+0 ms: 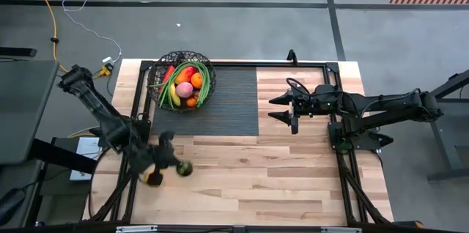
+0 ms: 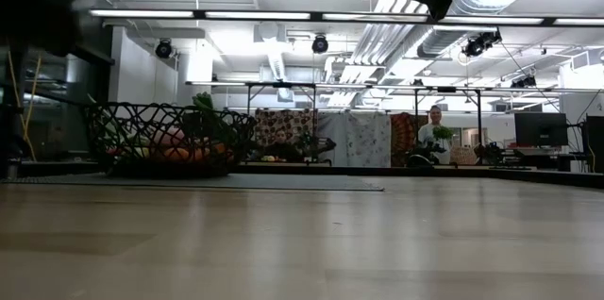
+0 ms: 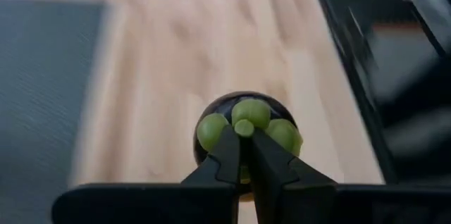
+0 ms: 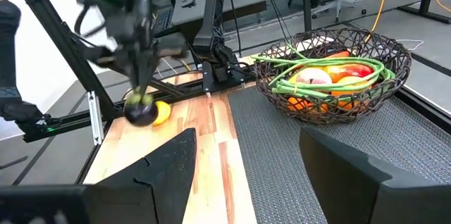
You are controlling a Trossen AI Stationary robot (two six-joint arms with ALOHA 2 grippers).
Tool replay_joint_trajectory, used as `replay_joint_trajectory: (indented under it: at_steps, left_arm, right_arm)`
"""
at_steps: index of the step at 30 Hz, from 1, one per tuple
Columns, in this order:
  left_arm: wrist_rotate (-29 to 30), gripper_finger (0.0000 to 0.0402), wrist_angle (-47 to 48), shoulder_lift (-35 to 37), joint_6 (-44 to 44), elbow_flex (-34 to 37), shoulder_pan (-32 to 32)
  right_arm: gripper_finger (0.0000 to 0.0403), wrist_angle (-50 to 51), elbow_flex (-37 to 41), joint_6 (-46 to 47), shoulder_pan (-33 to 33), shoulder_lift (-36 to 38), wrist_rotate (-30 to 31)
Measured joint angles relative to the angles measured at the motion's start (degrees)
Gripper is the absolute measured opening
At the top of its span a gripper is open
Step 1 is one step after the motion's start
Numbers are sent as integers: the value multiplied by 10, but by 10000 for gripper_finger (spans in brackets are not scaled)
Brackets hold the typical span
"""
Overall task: Build produce basket
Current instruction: Put the black mangosteen into the black basket
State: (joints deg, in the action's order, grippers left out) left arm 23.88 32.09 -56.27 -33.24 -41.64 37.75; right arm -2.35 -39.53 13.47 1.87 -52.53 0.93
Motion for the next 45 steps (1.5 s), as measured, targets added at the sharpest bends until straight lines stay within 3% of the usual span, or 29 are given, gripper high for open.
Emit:
replay_joint_trajectory:
  at_steps: [4,9,16,19,22,27,37,45]
  left_arm:
    - [66,1,-36,45,62,-7,-78]
    - [63,0,-145,70,173,-8,-189]
    - [-68,0,-333,57,279,0,-325]
    - [-125,0,-480,51,289,28,-374]
    - [-155,0,-560,40,274,51,-410]
    - [-180,0,-575,20,253,71,-426]
    - [-177,0,-642,-55,244,73,-417]
    - [-172,0,-650,-67,234,73,-417]
  right_arm:
    - [243,0,0,0,0,0,0]
    - [243,-2,0,0,0,0,0]
    - [243,-26,0,0,0,0,0]
    - [243,-45,0,-7,0,0,0]
    - [243,-62,0,-9,0,0,0]
    - [243,-66,0,-14,0,0,0]
    - [243,-74,0,-48,0,0,-25]
    - [243,-74,0,-45,0,0,-25]
